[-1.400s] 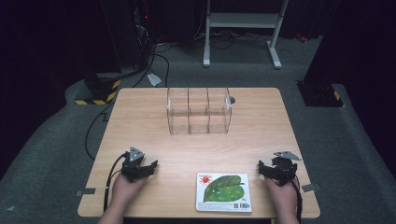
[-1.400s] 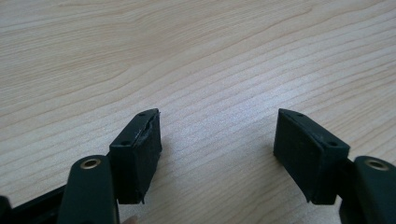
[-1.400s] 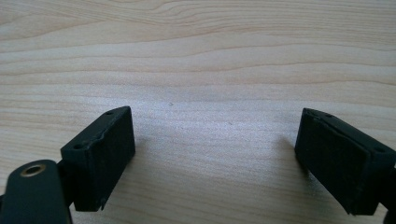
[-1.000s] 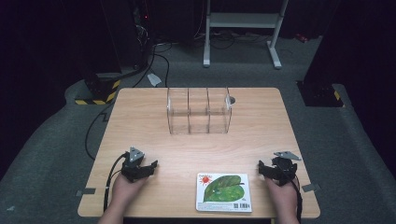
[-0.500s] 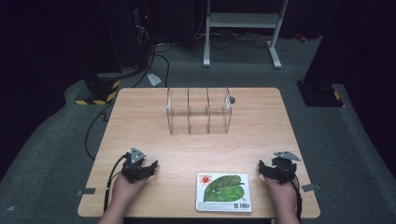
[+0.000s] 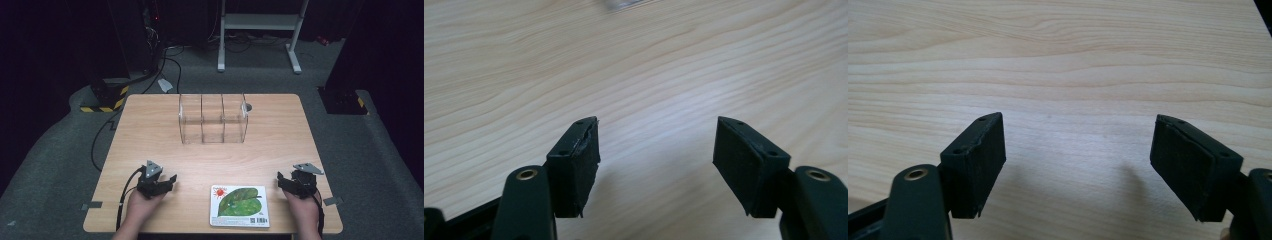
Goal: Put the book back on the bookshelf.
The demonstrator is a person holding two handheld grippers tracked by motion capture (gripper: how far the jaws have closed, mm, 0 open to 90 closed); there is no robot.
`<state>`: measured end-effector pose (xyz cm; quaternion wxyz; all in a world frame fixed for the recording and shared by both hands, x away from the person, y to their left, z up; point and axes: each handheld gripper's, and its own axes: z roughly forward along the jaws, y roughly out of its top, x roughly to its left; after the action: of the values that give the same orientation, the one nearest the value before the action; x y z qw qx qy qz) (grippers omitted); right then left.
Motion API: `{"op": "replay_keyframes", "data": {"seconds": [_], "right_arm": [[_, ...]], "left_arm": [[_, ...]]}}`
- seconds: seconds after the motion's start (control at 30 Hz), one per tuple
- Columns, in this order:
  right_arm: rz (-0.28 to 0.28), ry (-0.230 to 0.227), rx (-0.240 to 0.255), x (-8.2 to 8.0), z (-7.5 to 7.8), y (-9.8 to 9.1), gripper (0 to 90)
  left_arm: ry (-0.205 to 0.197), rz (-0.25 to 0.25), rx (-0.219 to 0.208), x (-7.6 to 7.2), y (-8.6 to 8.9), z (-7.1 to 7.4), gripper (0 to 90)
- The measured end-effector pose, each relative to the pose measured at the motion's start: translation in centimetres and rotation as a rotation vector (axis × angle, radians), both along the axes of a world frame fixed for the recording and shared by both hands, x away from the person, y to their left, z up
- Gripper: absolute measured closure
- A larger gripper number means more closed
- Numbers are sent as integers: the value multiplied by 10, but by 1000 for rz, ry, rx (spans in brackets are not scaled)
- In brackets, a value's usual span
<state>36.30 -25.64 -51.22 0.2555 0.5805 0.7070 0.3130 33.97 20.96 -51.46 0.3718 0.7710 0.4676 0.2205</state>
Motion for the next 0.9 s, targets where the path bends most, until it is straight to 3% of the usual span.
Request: {"op": "replay_keyframes", "data": {"seconds": [0.03,0.2,0.37,0.43,0.57,0.9], "right_arm": [[18,-3,20,-4,3,2,236],[42,-25,67,-14,9,9,247],[63,-34,72,-22,11,14,246],[78,-29,83,-25,11,18,245],[81,-32,88,-29,10,24,243],[157,-34,87,-45,14,46,245]], "left_arm": [[-3,-35,-3,-4,-10,2,350],[-10,-107,-10,-10,-33,5,352],[-12,-137,-14,-12,-44,6,348],[-4,-165,-35,-14,-52,8,347],[-20,-197,-31,-17,-63,11,346],[-19,-257,-55,-23,-91,11,331]]}}
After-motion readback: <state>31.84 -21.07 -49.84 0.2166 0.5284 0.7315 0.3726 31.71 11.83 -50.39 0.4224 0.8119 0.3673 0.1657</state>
